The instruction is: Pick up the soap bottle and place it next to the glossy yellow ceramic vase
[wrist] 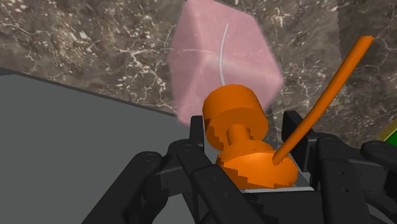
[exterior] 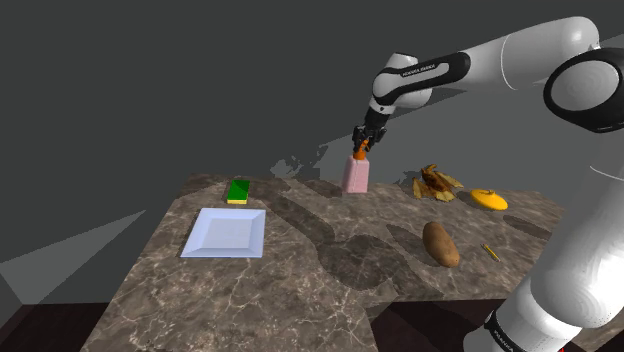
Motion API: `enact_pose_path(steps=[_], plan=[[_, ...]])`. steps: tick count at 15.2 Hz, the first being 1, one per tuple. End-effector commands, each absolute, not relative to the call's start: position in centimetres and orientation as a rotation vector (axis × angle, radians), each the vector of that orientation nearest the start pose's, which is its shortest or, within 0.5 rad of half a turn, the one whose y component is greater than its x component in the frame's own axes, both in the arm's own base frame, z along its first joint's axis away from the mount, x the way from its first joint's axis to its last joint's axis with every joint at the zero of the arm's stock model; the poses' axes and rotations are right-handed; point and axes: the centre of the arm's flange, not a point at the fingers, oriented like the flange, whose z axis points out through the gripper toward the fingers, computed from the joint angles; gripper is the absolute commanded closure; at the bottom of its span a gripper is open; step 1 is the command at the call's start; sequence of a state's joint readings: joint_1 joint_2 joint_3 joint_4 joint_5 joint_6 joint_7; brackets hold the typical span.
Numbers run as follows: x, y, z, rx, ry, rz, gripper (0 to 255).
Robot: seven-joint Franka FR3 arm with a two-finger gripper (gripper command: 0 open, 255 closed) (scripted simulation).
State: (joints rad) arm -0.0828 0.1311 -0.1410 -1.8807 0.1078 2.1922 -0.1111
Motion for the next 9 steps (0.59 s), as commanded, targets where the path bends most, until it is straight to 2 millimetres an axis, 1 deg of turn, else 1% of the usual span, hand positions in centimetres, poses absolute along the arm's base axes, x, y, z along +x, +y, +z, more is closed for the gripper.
enact_pose_path(steps=[1,9], plan=[[59.7,-12.9,46.8,-3.073,0.254,-0.296,255],[59.7,-12.9,51.0,-3.073,0.254,-0.296,255]])
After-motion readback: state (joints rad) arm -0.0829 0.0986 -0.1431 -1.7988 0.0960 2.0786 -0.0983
